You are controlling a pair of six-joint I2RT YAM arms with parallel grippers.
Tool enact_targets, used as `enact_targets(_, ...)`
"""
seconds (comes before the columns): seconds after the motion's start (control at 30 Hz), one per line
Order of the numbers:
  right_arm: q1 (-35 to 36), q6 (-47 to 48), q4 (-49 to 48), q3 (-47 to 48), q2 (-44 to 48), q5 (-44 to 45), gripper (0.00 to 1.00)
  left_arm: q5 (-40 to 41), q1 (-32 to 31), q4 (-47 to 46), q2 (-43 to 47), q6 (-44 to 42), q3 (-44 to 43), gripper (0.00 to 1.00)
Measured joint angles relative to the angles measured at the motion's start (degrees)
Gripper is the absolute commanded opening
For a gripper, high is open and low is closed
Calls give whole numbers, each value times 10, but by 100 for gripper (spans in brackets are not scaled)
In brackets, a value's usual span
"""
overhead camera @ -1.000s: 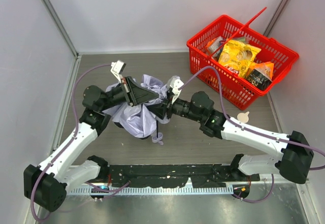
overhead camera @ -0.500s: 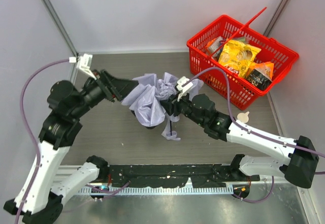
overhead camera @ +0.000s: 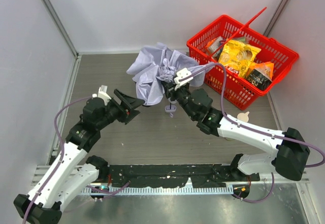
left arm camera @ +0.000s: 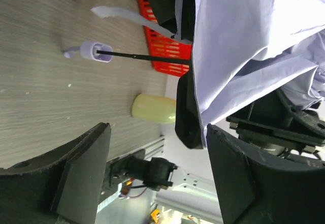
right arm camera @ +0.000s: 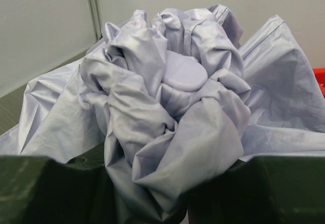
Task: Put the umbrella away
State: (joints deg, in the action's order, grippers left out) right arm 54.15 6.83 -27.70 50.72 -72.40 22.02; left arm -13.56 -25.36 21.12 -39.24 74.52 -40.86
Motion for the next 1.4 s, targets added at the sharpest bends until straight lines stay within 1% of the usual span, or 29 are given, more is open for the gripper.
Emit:
enact_targets(0.1, 0, 7, -17, 3, 0, 2, 1, 0, 0, -50, -20, 50, 2, 63)
enact_targets(0.2, 0, 8, -20, 3, 2, 2, 1, -4, 0, -111, -43, 90, 9, 40)
enact_targets(0.27, 0, 8, -20, 3, 2, 2, 1, -7, 0, -150, -56, 112, 21, 30)
enact_targets(0.3, 0, 8, -19, 3, 2, 5, 1, -10, 0, -165, -62, 119, 27, 22)
enact_targets(0.33, 0, 8, -19, 3, 2, 7, 1, -12, 0, -179, -65, 125, 33, 9)
enact_targets(0.37, 0, 6, -17, 5, 2, 13, 1, -15, 0, -195, -66, 131, 40, 3)
enact_targets(0.4, 0, 3, -12, 7, 1, 20, 1, -17, 0, -214, -66, 135, 50, 0)
enact_targets(0.47, 0, -7, 2, 18, 0, 34, 1, -20, 0, -259, -59, 134, 71, 0)
enact_targets(0.53, -5, -29, 16, 30, -1, 30, 1, -19, 0, -309, -39, 109, 94, 0)
enact_targets(0.6, -22, -67, 48, 48, 2, -16, 1, -18, 0, -323, -15, 74, 99, 0)
enact_targets(0.67, -46, -90, 92, 66, 7, -116, 1, -20, 2, -326, 16, 25, 91, 0)
enact_targets(0.73, -63, -92, 157, 83, 21, -207, 1, -36, 5, -313, 30, -33, 56, 0)
enact_targets(0.87, -64, -78, 301, 116, 55, -328, 1, -130, 9, -263, 1, -147, -83, 0)
enact_targets(0.93, -63, -77, 339, 116, 77, -363, 1, -160, 9, -227, -4, -197, -126, 0)
enact_targets(1.0, -64, -77, 373, 116, 101, -388, 1, -161, 9, -166, 5, -256, -148, 0)
enact_targets(1.07, -66, -77, 393, 112, 124, -397, 1, -143, 9, -97, 16, -306, -160, 0)
enact_targets(1.13, -70, -80, 407, 110, 140, -394, 1, -126, 9, -49, 27, -335, -162, 0)
enact_targets(1.27, -79, -104, 411, 112, 148, -371, 1, -51, 9, 33, 57, -360, -152, 0)
enact_targets(1.4, -81, -125, 434, 160, 108, -359, 1, 102, 9, 142, 68, -360, -150, 0)
